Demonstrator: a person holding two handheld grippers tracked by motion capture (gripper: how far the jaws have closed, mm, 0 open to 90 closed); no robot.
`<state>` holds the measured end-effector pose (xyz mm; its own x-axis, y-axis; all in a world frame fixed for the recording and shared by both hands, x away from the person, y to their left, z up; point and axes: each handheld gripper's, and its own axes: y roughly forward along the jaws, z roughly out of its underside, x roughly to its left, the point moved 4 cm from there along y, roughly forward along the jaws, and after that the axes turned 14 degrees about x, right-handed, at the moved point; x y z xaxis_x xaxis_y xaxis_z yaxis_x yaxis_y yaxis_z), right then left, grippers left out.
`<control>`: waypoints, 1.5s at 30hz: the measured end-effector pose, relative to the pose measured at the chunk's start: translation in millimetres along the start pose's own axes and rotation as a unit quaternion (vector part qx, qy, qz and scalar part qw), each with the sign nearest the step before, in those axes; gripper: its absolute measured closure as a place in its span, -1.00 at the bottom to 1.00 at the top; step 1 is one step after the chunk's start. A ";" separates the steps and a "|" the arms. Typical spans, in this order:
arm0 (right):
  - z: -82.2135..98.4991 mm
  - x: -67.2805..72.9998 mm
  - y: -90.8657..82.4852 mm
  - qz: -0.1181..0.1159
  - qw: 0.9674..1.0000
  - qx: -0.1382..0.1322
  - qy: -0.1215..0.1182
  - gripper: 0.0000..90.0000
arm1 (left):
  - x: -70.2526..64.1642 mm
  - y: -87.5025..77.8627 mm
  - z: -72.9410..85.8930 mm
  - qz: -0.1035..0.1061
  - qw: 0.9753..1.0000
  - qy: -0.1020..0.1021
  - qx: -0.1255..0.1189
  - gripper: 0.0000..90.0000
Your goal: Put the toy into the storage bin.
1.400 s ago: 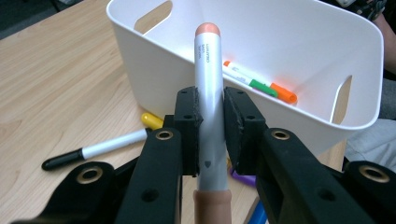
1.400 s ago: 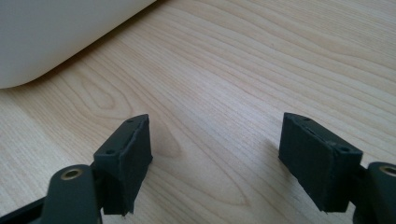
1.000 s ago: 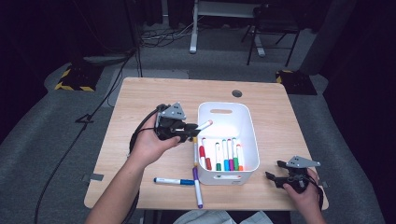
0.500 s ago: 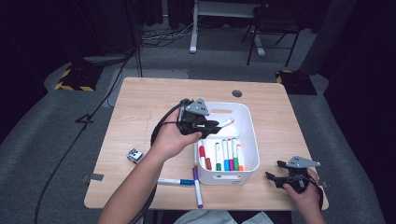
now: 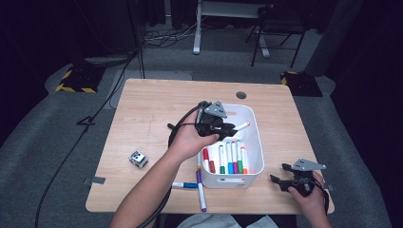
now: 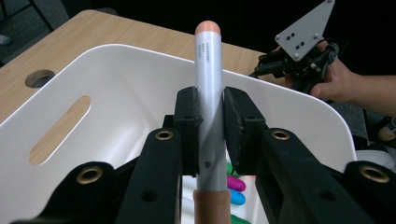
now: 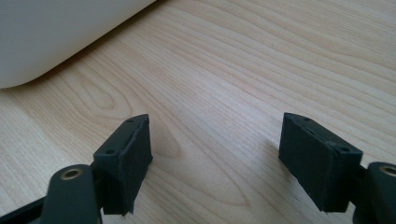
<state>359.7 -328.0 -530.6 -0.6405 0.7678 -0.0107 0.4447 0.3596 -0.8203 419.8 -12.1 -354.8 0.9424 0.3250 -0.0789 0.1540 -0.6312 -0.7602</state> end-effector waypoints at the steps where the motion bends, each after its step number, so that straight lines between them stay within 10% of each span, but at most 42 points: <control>1: 0.0 0.0 0.0 0.000 1.000 0.000 0.000 -0.43 | 0.7 1.9 0.7 0.001 1.000 -0.002 0.001 0.69; 27: 0.0 0.0 0.0 0.000 1.000 0.000 0.000 -0.43 | 13.1 25.3 32.8 -0.002 0.998 -0.010 0.069 0.69; 45: 0.0 -0.1 0.0 0.000 1.000 0.000 0.000 -0.43 | 8.3 32.7 33.8 -0.030 0.991 0.000 0.130 0.69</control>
<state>359.7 -328.0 -530.6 -0.6406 0.7678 -0.0107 0.4446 0.3596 -0.8204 422.7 -6.2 -402.1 0.9336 0.3572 -0.0285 0.1282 -0.4072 -0.9043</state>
